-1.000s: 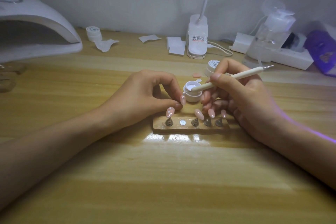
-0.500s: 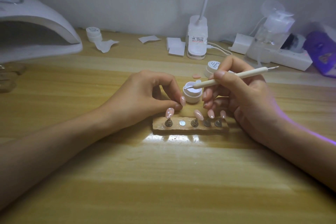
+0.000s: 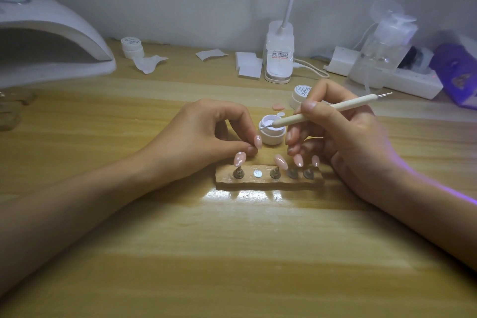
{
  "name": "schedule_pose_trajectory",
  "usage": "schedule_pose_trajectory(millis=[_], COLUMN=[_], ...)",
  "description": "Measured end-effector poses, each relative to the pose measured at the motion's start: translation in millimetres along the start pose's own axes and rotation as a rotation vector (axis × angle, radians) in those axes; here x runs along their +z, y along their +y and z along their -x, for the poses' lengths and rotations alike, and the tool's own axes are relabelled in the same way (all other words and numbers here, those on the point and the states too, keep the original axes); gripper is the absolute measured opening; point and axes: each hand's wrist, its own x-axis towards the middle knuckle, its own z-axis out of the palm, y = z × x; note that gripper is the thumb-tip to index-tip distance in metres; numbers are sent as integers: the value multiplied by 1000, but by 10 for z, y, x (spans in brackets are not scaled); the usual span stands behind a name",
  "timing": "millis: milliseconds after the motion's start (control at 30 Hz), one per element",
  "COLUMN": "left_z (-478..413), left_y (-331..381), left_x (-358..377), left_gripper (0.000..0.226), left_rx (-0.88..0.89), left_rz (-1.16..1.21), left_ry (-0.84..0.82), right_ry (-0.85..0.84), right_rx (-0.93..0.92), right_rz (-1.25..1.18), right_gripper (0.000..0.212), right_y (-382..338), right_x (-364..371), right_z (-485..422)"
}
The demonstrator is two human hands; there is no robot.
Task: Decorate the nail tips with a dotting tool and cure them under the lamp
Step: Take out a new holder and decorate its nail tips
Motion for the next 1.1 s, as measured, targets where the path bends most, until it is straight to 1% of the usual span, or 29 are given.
schedule_pose_trajectory(millis=[367, 1100], left_z=[-6, 0], left_y=[7, 20], left_x=[-2, -4], left_gripper=[22, 22], left_rx=[-11, -18], left_rz=[-19, -31], left_ry=[1, 1], right_ry=[-17, -35], right_rx=[49, 58], right_rz=[79, 89], right_gripper=[21, 21], right_y=[1, 2], right_x=[2, -2], right_z=[2, -3])
